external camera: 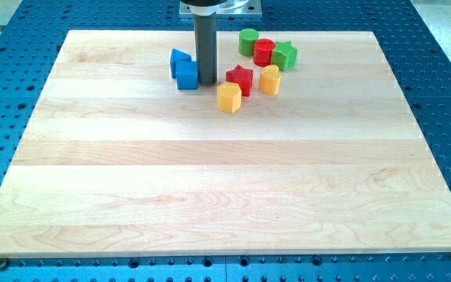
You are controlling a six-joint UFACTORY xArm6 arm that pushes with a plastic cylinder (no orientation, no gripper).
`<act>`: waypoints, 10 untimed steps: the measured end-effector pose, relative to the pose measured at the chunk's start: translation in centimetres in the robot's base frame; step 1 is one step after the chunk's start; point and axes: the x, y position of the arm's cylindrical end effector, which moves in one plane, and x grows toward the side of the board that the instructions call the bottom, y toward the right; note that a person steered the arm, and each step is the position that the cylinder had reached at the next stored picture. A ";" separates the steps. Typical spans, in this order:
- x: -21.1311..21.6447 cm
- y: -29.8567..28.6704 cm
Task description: Drag the green circle into the top left side of the hexagon
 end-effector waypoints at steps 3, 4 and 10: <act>-8.4 -0.8; -13.0 1.1; -7.2 5.6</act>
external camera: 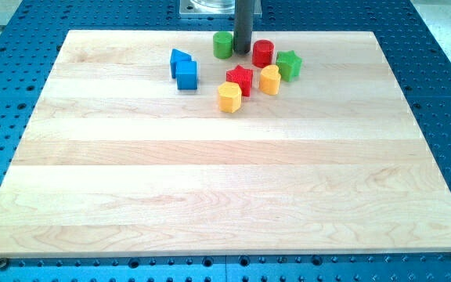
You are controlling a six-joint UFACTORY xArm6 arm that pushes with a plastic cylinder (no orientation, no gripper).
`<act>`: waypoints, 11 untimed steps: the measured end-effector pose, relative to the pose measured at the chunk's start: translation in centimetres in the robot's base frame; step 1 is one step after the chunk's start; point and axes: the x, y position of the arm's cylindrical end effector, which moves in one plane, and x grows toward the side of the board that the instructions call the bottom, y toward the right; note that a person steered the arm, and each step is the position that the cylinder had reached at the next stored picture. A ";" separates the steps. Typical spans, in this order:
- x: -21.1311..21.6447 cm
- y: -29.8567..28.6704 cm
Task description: Drag the green circle into the top left side of the hexagon
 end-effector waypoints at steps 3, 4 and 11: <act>1.7 6.8; 1.6 6.4; 0.2 -5.5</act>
